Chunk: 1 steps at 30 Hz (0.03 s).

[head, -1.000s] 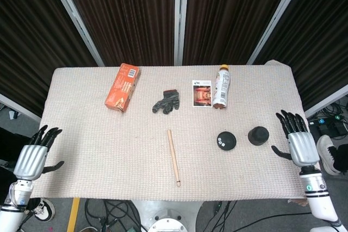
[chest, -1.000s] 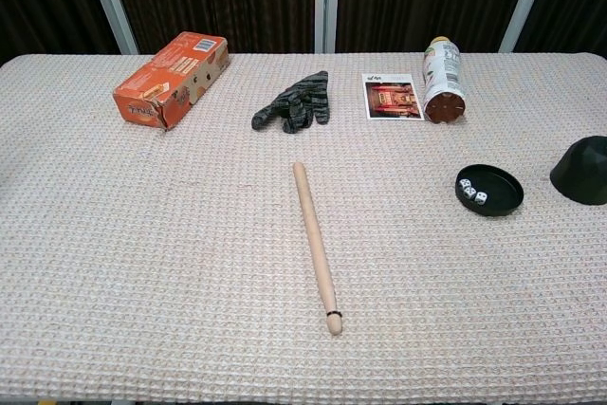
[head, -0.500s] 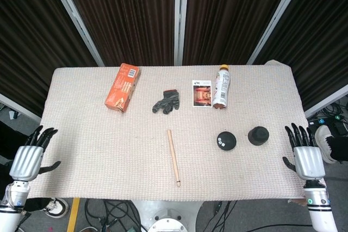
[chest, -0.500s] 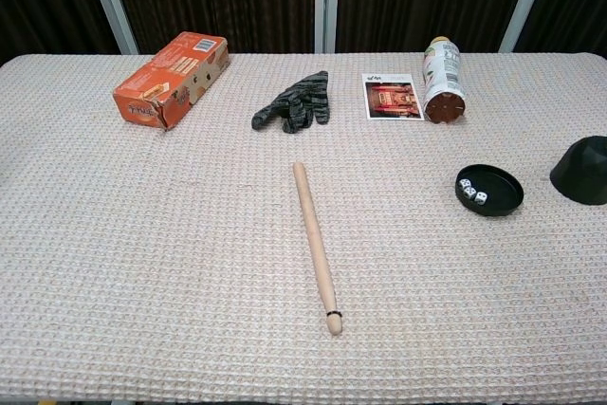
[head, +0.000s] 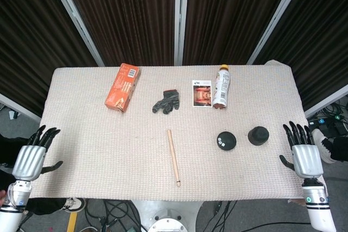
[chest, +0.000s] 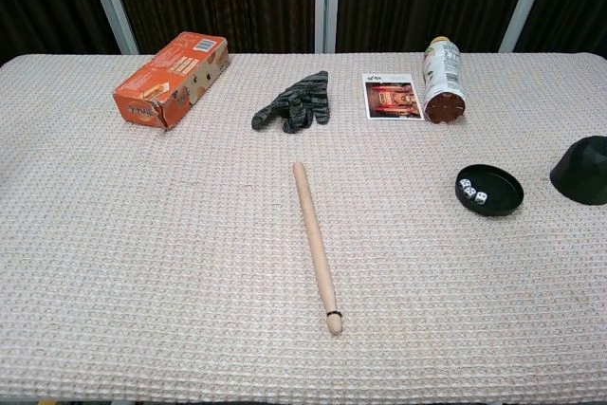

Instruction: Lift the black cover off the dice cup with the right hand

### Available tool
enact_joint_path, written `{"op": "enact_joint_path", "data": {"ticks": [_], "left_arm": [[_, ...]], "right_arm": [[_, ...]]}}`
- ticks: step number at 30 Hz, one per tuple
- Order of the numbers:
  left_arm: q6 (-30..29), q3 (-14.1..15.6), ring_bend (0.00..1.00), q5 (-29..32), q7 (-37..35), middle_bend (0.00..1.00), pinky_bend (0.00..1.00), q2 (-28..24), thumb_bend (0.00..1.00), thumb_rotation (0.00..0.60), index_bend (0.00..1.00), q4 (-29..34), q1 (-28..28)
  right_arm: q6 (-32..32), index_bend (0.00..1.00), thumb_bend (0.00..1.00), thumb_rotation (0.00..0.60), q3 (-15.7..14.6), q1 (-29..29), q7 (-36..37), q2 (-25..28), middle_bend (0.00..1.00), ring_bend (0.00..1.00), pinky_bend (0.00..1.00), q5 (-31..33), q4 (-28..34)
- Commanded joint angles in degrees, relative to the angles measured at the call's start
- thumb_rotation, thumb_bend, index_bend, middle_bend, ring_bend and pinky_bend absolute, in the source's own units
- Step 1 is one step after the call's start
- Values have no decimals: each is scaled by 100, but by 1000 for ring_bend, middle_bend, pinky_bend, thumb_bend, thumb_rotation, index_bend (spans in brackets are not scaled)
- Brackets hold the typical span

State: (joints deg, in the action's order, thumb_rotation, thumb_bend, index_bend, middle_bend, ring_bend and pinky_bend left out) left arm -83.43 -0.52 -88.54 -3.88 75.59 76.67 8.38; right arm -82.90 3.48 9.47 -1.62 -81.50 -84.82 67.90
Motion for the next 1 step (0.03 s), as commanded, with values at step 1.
{"op": "enact_joint_path", "data": {"ticks": [1], "left_arm": [[3, 8, 0, -12, 13, 118, 179, 6, 123, 600, 134, -7, 2]], "right_arm": [[-9, 0, 101, 600, -2, -14, 41, 1, 7, 0, 0, -11, -25]]}}
